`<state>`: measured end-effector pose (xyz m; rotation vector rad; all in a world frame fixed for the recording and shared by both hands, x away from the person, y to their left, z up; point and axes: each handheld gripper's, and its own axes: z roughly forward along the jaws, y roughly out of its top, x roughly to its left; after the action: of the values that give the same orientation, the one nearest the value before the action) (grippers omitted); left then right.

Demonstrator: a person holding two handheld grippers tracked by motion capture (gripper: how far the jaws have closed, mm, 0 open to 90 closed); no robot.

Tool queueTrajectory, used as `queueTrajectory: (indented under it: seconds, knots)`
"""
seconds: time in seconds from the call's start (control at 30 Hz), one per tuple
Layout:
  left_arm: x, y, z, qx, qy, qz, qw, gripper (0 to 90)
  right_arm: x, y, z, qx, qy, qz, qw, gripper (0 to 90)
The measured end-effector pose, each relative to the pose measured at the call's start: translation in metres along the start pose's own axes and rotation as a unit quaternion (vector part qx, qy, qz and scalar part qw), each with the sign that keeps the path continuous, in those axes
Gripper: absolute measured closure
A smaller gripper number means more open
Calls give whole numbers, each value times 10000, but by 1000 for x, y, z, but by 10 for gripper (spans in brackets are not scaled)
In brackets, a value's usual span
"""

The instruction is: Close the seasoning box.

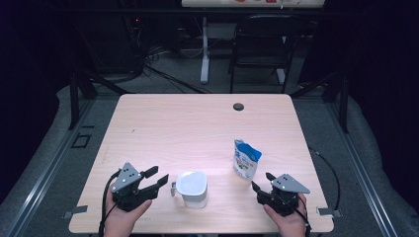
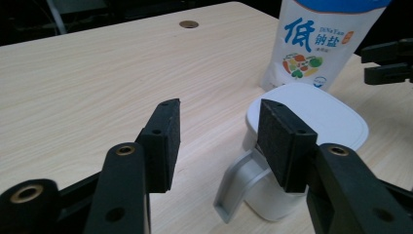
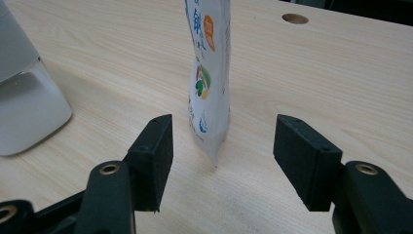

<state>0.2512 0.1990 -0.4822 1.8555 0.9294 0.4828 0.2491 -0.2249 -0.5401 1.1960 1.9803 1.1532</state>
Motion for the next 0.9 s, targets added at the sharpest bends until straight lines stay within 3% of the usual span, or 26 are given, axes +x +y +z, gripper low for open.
queueTrajectory:
  seconds: [0.5, 0.9]
  knots:
    - [31, -17, -27, 38, 356, -338, 9988, 470, -2, 1, -3, -66, -33, 57, 10000, 400]
    - [52, -45, -38, 148, 645, -633, 9958, 469, -2, 1, -4, -54, -27, 57, 10000, 398]
